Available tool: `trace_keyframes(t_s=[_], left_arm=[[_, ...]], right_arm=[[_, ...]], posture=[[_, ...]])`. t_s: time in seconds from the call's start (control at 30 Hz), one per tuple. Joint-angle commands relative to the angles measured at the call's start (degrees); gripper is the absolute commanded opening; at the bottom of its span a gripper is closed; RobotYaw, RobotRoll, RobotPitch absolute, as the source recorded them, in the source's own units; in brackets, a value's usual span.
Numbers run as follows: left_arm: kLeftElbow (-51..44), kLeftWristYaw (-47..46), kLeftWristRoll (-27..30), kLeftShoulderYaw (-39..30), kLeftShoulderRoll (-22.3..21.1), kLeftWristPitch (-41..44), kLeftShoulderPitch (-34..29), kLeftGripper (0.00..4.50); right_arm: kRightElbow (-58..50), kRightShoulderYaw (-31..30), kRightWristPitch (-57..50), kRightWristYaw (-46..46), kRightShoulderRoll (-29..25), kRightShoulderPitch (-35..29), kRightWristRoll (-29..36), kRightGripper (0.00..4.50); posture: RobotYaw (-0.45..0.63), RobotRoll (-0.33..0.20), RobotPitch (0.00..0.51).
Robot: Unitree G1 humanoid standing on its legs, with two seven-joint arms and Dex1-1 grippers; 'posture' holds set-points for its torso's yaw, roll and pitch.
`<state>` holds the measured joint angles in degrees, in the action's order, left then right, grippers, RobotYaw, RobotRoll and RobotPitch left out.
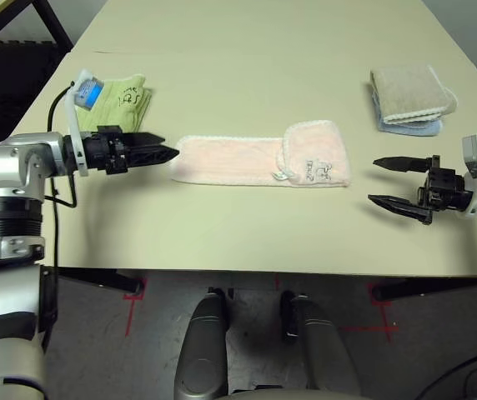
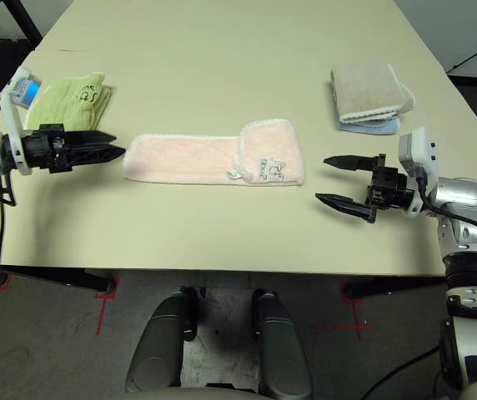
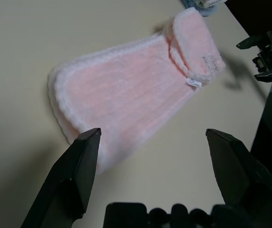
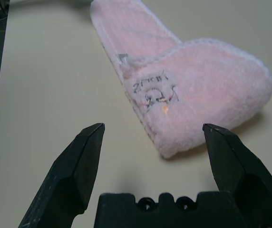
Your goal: Fold the towel and set it aside.
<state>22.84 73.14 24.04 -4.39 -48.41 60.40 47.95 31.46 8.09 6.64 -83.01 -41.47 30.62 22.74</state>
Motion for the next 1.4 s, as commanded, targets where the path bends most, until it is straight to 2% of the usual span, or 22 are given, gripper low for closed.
trace_keyframes(t_s=[0.03,0.17,0.27,0.5,0.6,0.73,0.97,1.13,1.23,1.4], left_arm=[[-1.20,-1.61,0.72,0.17,0.23,-0.86,-0.19,4.50],[-0.35,-0.79,-0.04,0.86,1.12,-8.61,-0.06,4.50],[0.57,1.28,-1.11,1.95,1.98,-17.09,0.02,4.50],[3.96,8.59,-3.44,5.01,2.90,-32.84,0.86,4.50],[8.30,12.87,-5.92,6.32,3.61,-45.04,1.02,4.50],[13.73,15.33,-8.15,6.64,5.17,-56.24,2.17,4.50],[20.61,17.91,-9.92,6.22,7.28,-65.34,4.78,4.50],[22.19,19.11,-9.69,5.90,8.14,-66.31,5.92,4.50],[21.08,19.33,-9.29,5.80,8.00,-65.15,5.85,4.50],[20.53,19.35,-9.12,5.73,7.38,-64.17,6.07,4.50]], right_arm=[[1.36,0.09,-0.45,2.33,1.95,2.36,-0.05,4.47],[4.13,-0.70,-0.90,3.86,5.20,7.33,-0.53,4.47],[8.54,-2.00,0.59,3.12,6.63,11.34,-2.21,3.85],[17.33,-3.31,4.06,0.96,7.50,17.29,-5.11,1.22],[18.11,-4.17,3.88,-0.19,8.47,17.90,-5.77,0.06],[17.53,-4.46,2.04,-0.43,9.96,18.83,-5.96,0.02],[20.94,-6.41,0.75,2.10,13.84,21.75,-8.65,0.02],[31.45,-8.00,7.24,6.70,16.57,21.18,-13.92,0.02],[34.82,-8.15,10.34,7.71,17.51,19.97,-15.36,0.02],[35.53,-3.90,11.31,9.88,18.64,20.83,-12.00,0.02]], posture=[[0.12,0.000,0.215],[0.13,0.000,0.218],[0.15,0.000,0.221],[0.15,0.000,0.225],[0.13,0.000,0.230],[0.13,0.000,0.235],[0.14,0.000,0.240],[0.16,0.000,0.249],[0.22,0.000,0.255],[0.20,0.000,0.245]])
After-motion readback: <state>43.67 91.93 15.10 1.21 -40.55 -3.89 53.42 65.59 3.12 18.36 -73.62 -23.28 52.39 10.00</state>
